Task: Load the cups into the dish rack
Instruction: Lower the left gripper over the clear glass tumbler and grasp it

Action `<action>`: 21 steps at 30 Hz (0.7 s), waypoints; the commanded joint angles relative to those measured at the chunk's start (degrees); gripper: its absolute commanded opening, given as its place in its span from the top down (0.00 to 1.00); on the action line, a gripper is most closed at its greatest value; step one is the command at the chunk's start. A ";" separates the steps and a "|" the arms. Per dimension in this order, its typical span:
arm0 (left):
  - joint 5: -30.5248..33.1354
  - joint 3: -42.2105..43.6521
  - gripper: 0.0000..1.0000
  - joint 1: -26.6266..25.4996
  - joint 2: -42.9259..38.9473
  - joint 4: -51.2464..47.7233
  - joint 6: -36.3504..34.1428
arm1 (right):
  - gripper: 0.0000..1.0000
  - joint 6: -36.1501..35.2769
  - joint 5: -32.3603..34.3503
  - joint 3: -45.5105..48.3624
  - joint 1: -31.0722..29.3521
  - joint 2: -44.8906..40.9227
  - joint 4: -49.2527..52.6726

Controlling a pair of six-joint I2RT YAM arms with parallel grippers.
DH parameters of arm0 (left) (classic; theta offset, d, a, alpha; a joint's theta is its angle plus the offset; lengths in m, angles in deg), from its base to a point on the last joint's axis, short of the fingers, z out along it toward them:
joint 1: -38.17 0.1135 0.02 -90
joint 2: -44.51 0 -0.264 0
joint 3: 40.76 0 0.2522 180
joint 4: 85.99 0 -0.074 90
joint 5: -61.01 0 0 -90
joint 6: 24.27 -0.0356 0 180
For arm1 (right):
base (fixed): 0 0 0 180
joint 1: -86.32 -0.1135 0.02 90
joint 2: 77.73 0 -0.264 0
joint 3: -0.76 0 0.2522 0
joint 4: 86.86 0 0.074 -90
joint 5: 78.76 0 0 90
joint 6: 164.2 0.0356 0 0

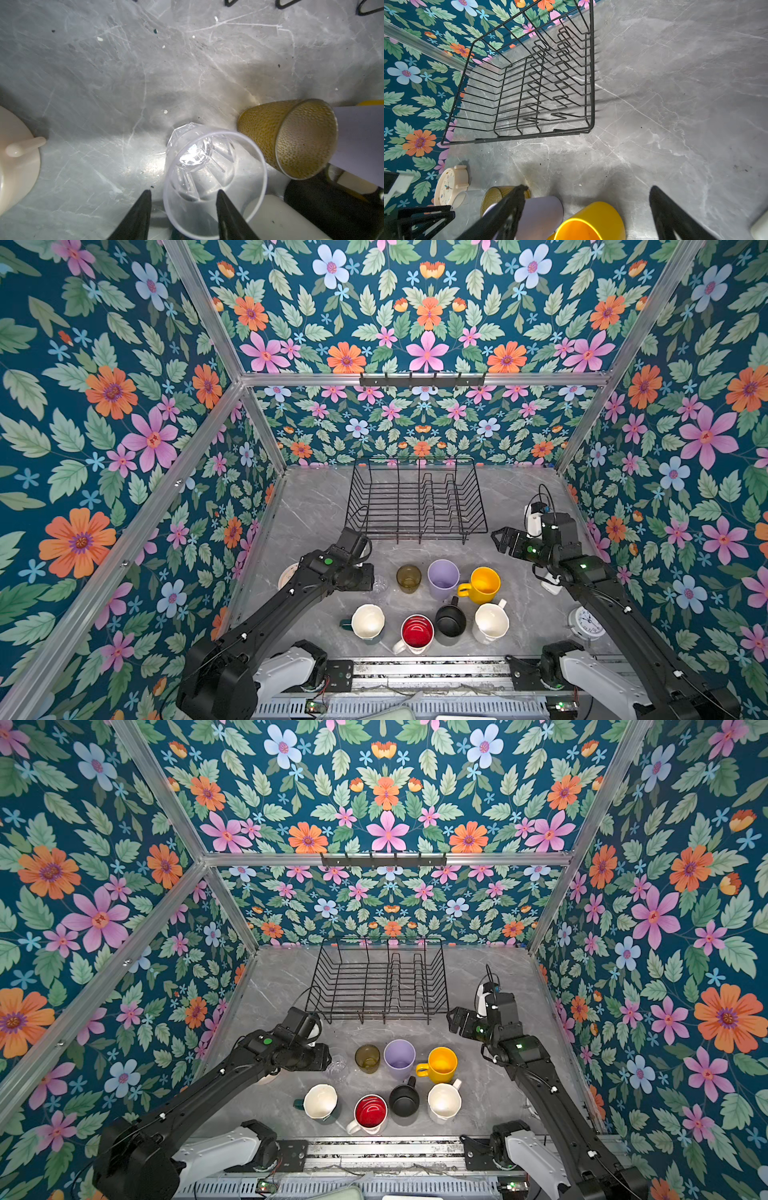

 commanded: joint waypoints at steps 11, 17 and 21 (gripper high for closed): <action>3.48 0.89 0.67 -1.34 3.47 2.22 2.01 | 0.07 0.60 -0.29 0.60 -0.08 0.69 -2.75; 3.76 0.78 0.79 -1.43 4.17 2.60 2.23 | 0.07 0.67 -0.42 1.03 -0.08 0.87 -3.21; 3.99 0.43 0.86 -1.43 4.09 2.46 1.91 | 0.07 0.70 -0.38 1.22 -0.07 0.87 -3.43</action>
